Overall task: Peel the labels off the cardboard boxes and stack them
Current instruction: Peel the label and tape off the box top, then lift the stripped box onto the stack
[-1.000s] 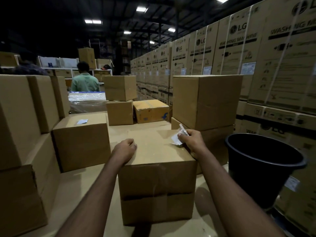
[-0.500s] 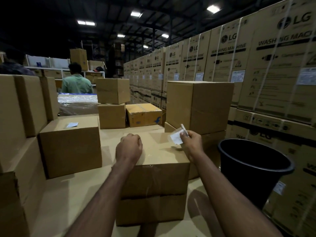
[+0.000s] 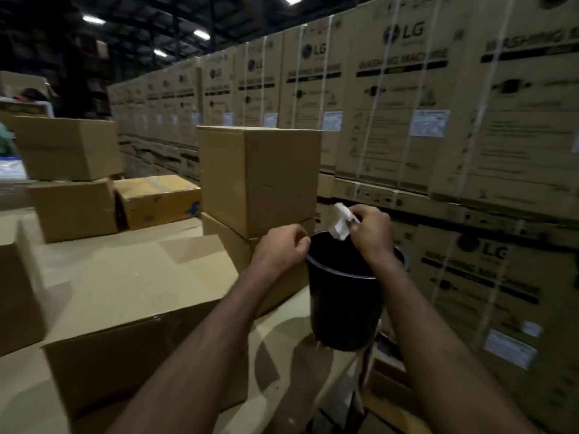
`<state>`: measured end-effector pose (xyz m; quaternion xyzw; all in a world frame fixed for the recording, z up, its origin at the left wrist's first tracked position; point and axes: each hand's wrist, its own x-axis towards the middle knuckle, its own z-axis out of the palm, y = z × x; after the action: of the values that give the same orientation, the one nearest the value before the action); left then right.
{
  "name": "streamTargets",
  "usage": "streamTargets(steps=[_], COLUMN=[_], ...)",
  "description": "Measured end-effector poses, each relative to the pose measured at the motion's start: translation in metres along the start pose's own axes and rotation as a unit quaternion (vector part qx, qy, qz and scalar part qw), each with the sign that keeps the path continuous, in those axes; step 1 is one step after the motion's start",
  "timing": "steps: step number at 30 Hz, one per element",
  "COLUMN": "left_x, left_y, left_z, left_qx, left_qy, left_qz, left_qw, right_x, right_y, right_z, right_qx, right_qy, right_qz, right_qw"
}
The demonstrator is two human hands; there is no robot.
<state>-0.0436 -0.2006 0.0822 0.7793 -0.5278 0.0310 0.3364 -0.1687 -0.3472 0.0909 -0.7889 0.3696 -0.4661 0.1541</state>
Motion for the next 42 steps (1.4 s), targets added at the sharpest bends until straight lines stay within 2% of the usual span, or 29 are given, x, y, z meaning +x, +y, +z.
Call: streamTargets(steps=[2,4,5,7,13,19,22,25,27,30,32,34,36,38,42], left_x=[0.012,0.02,0.022,0.024,0.02,-0.008,-0.038,-0.076,-0.102,-0.143,-0.171,-0.199,-0.222,-0.239,-0.268], left_y=[0.014,0.023,0.027,0.03,0.02,0.01,-0.007,-0.034,-0.052,-0.077,-0.103,-0.134,-0.154,-0.164,-0.189], left_z=[0.013,0.024,0.029,0.037,0.035,0.006,-0.021,-0.048,-0.057,-0.063,-0.068,-0.069,-0.064,-0.052,-0.017], left_qx=[0.004,-0.003,-0.011,-0.022,-0.014,-0.009,-0.001,0.015,0.02,0.056,0.07,0.038,-0.034,-0.099,-0.18], left_qy=[-0.022,-0.05,-0.065,-0.077,-0.059,-0.019,0.037,0.113,0.176,0.273,0.344,0.387,0.396,0.372,0.312], left_qz=[0.009,0.013,0.012,0.015,0.025,0.022,0.01,-0.026,-0.021,-0.03,-0.064,-0.118,-0.177,-0.225,-0.288], left_qw=[1.0,0.999,0.998,0.997,0.998,1.0,0.999,0.993,0.984,0.96,0.934,0.914,0.9,0.895,0.887], right_x=[0.007,0.007,0.006,0.005,-0.002,-0.037,-0.062,-0.096,-0.119,-0.149,-0.168,-0.188,-0.204,-0.22,-0.25], right_y=[0.016,0.024,0.026,0.029,0.02,-0.02,-0.035,-0.053,-0.068,-0.081,-0.081,-0.075,-0.062,-0.05,-0.025], right_z=[-0.008,-0.012,-0.014,-0.018,-0.023,-0.011,0.008,0.037,0.061,0.091,0.104,0.113,0.124,0.134,0.148], right_qx=[-0.138,-0.226,-0.246,-0.248,-0.182,-0.054,0.023,0.142,0.219,0.269,0.295,0.33,0.361,0.374,0.357], right_qy=[-0.087,-0.183,-0.22,-0.238,-0.196,-0.149,-0.106,-0.098,-0.104,-0.164,-0.211,-0.231,-0.244,-0.269,-0.296], right_qz=[0.009,0.035,0.042,0.04,0.036,-0.019,-0.091,-0.115,-0.124,-0.089,-0.051,-0.017,0.029,0.071,0.087], right_qw=[0.987,0.956,0.943,0.938,0.963,0.987,0.99,0.978,0.962,0.945,0.931,0.915,0.9,0.885,0.882])
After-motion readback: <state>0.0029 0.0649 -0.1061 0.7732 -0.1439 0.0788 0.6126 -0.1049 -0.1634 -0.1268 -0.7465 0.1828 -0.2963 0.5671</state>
